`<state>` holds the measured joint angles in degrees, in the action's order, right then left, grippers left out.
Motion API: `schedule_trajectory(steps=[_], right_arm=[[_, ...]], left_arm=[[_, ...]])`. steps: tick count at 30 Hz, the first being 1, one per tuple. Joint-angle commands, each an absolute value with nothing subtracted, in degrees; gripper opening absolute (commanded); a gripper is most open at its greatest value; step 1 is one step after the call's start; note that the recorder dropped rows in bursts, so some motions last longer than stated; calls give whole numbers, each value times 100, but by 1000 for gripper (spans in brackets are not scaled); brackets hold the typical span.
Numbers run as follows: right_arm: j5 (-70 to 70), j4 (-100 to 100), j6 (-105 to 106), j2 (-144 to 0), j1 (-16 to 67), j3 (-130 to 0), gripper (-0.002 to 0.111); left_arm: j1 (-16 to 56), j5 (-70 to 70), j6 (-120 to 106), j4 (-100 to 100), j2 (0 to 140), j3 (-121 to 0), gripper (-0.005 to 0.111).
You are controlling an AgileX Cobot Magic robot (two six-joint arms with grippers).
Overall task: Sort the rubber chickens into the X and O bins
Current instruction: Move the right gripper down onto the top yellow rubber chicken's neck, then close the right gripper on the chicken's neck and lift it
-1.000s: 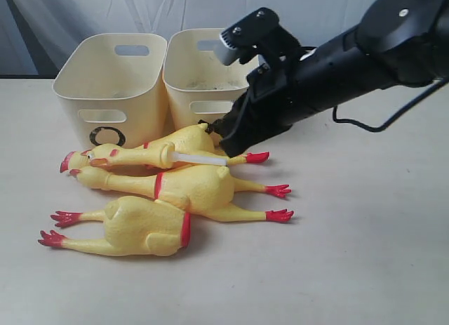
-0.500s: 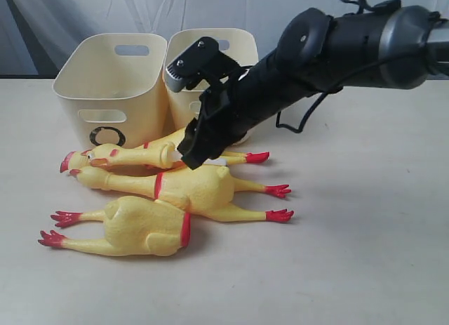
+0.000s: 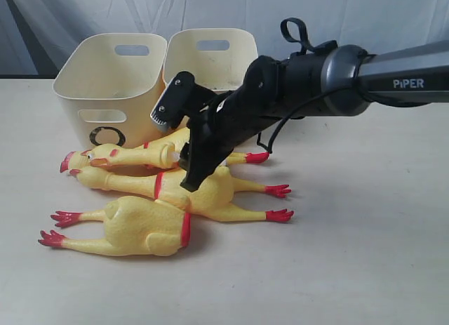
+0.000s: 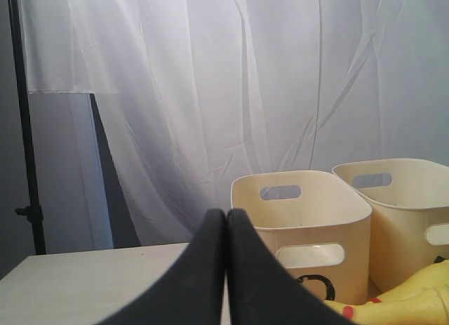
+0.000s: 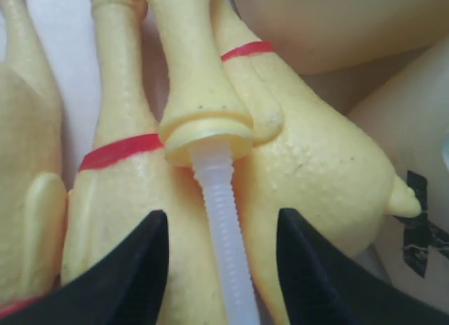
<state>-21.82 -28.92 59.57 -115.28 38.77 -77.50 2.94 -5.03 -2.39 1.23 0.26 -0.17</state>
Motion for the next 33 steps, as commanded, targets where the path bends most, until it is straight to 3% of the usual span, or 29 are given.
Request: schedule_trajectory(steps=[1,24,27,33], right_arm=[[-1908,-2850,5993,-11615,3886,-7798,46],[-1787,-2850,5933,-11852,3886,-7798,46],[-1835,-2850,5933,-11852,3886,-7798,38],[-1983,-2850,5933,-11852,3886,-7798,7]], left_arm=[[292,-518,-194,75,0,0,0],[292,-518,-194,75,0,0,0],[292,-518,-194,75,0,0,0],[292,-518,-194,75,0,0,0]])
